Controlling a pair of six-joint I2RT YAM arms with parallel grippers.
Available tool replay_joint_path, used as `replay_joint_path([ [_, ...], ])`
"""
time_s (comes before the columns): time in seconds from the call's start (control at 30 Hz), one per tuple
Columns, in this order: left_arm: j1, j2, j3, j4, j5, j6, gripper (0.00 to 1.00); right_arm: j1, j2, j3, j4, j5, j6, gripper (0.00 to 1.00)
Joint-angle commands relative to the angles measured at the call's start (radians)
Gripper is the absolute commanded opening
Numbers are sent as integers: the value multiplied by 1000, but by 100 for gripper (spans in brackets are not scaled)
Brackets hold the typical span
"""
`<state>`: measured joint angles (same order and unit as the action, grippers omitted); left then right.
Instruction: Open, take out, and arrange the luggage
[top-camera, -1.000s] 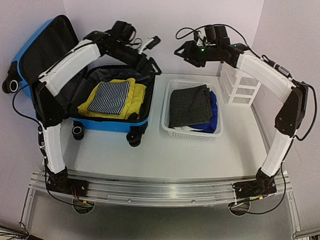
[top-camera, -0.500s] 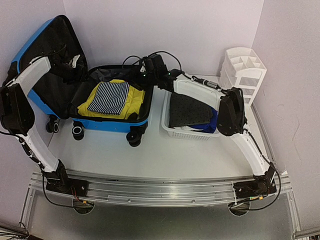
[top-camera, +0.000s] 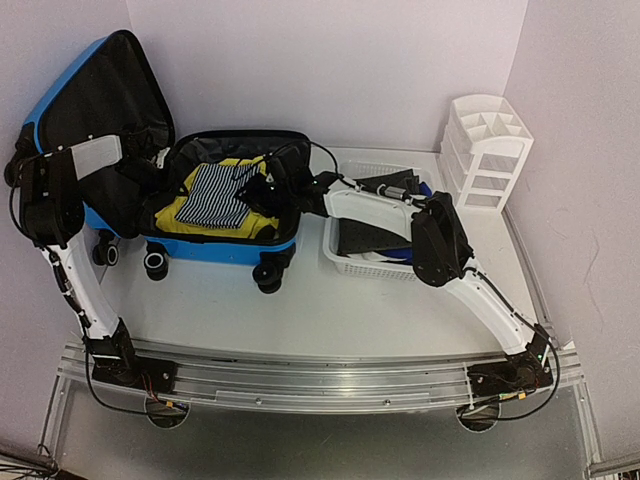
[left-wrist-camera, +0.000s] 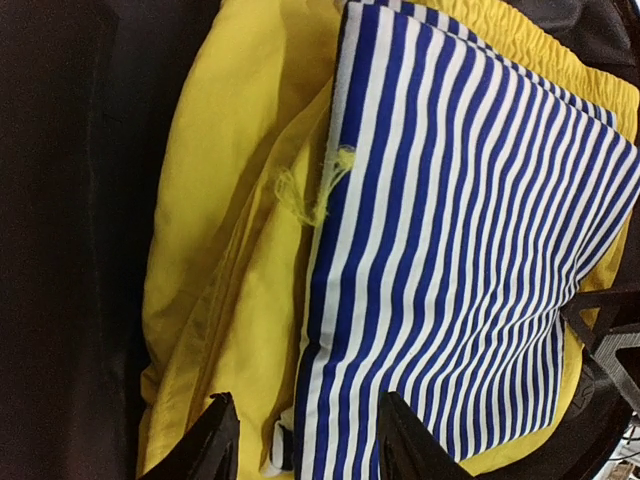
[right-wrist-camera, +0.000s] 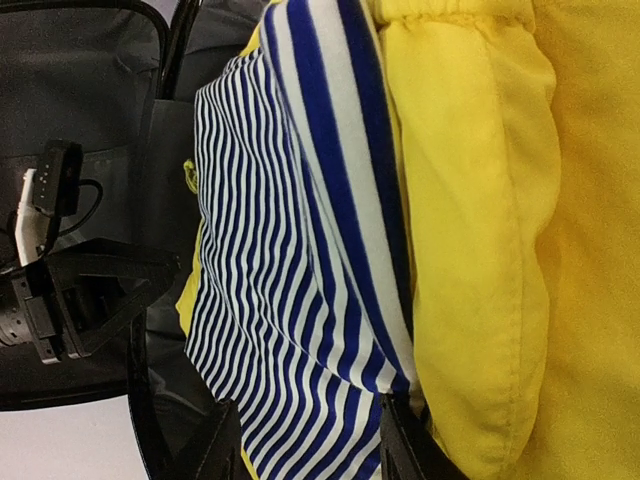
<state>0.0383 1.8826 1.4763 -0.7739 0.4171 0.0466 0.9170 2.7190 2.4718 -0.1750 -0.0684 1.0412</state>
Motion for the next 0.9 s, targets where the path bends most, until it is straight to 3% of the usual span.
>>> replay_joint_path([
  [0.0, -2, 7, -21, 66, 126, -26, 40, -8, -25, -10, -33, 67, 4, 42],
  [0.37, -3, 37, -63, 125, 129, -81, 41, 0, -58, 12, -126, 167, -74, 42],
  [0.67, -3, 87, -47, 137, 137, -92, 42, 0, 109, 173, -116, 54, -16, 43],
  [0.87, -4, 115, -35, 153, 163, -116, 35, -4, 141, 170, -59, 22, 12, 40],
])
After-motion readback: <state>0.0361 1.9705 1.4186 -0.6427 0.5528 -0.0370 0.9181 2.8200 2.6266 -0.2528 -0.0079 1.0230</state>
